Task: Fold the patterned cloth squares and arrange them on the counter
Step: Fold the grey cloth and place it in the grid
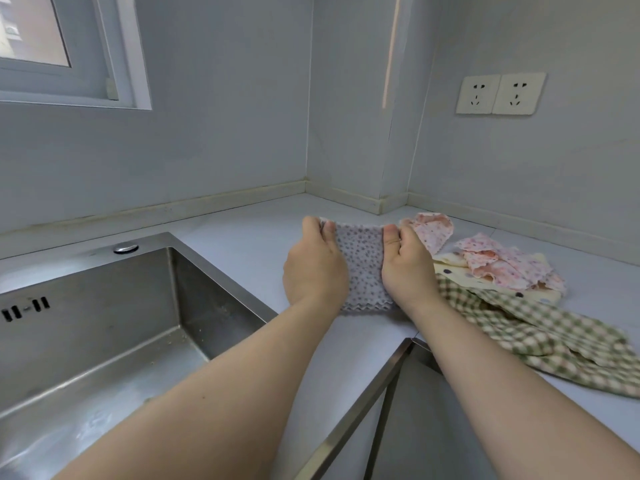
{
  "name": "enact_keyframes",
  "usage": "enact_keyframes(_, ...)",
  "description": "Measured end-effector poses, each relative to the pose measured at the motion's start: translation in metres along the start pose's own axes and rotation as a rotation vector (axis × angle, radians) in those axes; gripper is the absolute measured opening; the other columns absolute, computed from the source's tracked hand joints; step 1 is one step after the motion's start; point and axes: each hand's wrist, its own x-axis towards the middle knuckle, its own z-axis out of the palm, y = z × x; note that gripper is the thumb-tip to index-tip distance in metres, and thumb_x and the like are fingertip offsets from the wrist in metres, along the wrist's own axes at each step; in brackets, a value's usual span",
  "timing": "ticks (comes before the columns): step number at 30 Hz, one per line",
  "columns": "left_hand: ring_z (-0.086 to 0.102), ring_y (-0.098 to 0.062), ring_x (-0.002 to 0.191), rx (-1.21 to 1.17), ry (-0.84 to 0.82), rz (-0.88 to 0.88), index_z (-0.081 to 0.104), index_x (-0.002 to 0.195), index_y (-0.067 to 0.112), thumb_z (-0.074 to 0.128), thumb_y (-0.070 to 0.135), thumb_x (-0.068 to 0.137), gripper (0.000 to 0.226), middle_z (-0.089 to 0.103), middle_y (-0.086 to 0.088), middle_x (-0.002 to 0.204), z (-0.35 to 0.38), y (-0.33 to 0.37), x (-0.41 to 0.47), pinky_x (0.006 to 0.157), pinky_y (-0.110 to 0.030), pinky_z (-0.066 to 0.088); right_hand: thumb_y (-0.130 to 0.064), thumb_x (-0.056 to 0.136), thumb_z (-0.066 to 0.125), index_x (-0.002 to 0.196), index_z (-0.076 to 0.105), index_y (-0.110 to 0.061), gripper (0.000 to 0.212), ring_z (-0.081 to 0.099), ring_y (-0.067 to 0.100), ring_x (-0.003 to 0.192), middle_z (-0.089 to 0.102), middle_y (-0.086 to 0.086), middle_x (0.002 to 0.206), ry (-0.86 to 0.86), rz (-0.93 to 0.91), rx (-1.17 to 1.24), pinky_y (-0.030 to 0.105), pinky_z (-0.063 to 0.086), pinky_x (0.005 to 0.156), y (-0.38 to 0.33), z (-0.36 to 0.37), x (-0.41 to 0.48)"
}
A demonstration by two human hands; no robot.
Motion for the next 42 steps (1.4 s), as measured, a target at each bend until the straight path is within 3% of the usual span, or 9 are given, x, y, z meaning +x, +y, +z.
enact_keyframes(5, 0.051, -0.030, 0.079, -0.012, -0.026, -0.023, 0.047, 0.100, 0.018, 0.032, 0.039, 0.109, 0.027, 0.049, 0.005, 0.074, 0.001, -0.002, 0.000, 0.065, -0.035, 0.035, -0.037, 0.110, 0.036, 0.077, 0.041, -0.019, 0.038, 0.040, 0.010, 0.062, 0.048, 0.000, 0.070, -0.036, 0.062, -0.020, 0.016, 0.032, 0.051, 0.001, 0.002, 0.001)
enact_keyframes(8, 0.050, -0.016, 0.069, -0.025, -0.038, -0.042, 0.048, 0.098, 0.018, 0.035, 0.037, 0.109, 0.026, 0.052, 0.006, 0.075, 0.001, -0.004, -0.002, 0.056, -0.033, 0.030, -0.036, 0.110, 0.037, 0.074, 0.038, -0.021, 0.038, 0.040, 0.008, 0.060, 0.047, -0.001, 0.068, -0.044, 0.086, -0.025, 0.015, 0.032, 0.049, 0.000, 0.001, -0.002)
enact_keyframes(15, 0.052, -0.003, 0.072, -0.044, 0.016, -0.068, 0.051, 0.093, 0.023, 0.043, 0.036, 0.107, 0.021, 0.057, 0.012, 0.076, 0.010, -0.012, 0.004, 0.061, -0.030, 0.028, -0.034, 0.110, 0.038, 0.083, 0.048, -0.018, 0.033, 0.048, -0.010, 0.058, 0.050, -0.005, 0.065, -0.084, 0.098, 0.031, 0.014, 0.034, 0.052, 0.001, 0.002, 0.000)
enact_keyframes(19, 0.047, -0.014, 0.067, -0.020, 0.046, -0.094, 0.054, 0.093, 0.023, 0.046, 0.032, 0.107, 0.018, 0.055, 0.012, 0.073, 0.015, 0.006, 0.008, 0.063, -0.026, 0.029, -0.030, 0.109, 0.042, 0.089, 0.055, -0.016, 0.028, 0.048, -0.008, 0.060, 0.050, -0.009, 0.065, -0.004, 0.058, 0.014, 0.014, 0.032, 0.054, -0.001, -0.008, 0.009)
enact_keyframes(23, 0.052, 0.002, 0.067, -0.026, -0.014, -0.194, 0.053, 0.094, 0.025, 0.044, 0.033, 0.107, 0.017, 0.054, 0.016, 0.072, 0.009, 0.027, -0.003, 0.059, -0.016, 0.035, -0.027, 0.109, 0.043, 0.094, 0.060, -0.001, 0.034, 0.047, 0.012, 0.062, 0.055, 0.003, 0.067, -0.067, 0.070, -0.022, 0.033, 0.031, 0.057, -0.020, -0.036, 0.013)
enact_keyframes(25, 0.051, 0.007, 0.063, -0.032, -0.040, -0.219, 0.053, 0.095, 0.024, 0.044, 0.032, 0.107, 0.017, 0.051, 0.016, 0.070, 0.000, 0.053, -0.004, 0.059, -0.013, 0.035, -0.026, 0.109, 0.044, 0.089, 0.056, -0.004, 0.032, 0.046, 0.006, 0.057, 0.049, -0.004, 0.062, -0.098, 0.099, -0.032, 0.026, 0.029, 0.052, -0.036, -0.060, 0.017)
enact_keyframes(33, 0.051, 0.010, 0.063, 0.005, -0.478, -0.206, 0.052, 0.094, 0.021, 0.044, 0.031, 0.107, 0.018, 0.051, 0.014, 0.073, 0.001, 0.170, -0.053, 0.058, -0.012, 0.034, -0.029, 0.109, 0.043, 0.085, 0.058, -0.017, 0.031, 0.051, 0.003, 0.060, 0.058, -0.002, 0.069, 0.021, 0.578, -0.096, 0.022, 0.037, 0.055, -0.077, -0.200, -0.021)
enact_keyframes(37, 0.050, 0.001, 0.063, -0.055, -0.736, -0.141, 0.055, 0.095, 0.017, 0.044, 0.034, 0.108, 0.024, 0.052, 0.010, 0.072, 0.039, 0.236, -0.096, 0.053, -0.016, 0.033, -0.028, 0.108, 0.045, 0.082, 0.053, -0.017, 0.030, 0.047, 0.000, 0.055, 0.053, -0.005, 0.065, 0.240, 0.743, -0.151, 0.015, 0.034, 0.052, -0.072, -0.288, -0.047)
enact_keyframes(42, 0.052, 0.002, 0.070, -0.142, -0.970, -0.035, 0.058, 0.100, 0.020, 0.044, 0.033, 0.107, 0.020, 0.055, 0.014, 0.078, 0.096, 0.328, -0.187, 0.067, -0.027, 0.042, -0.033, 0.109, 0.042, 0.081, 0.051, -0.019, 0.032, 0.050, -0.001, 0.059, 0.056, -0.005, 0.069, 0.448, 0.861, -0.265, 0.011, 0.035, 0.054, -0.056, -0.420, -0.090)
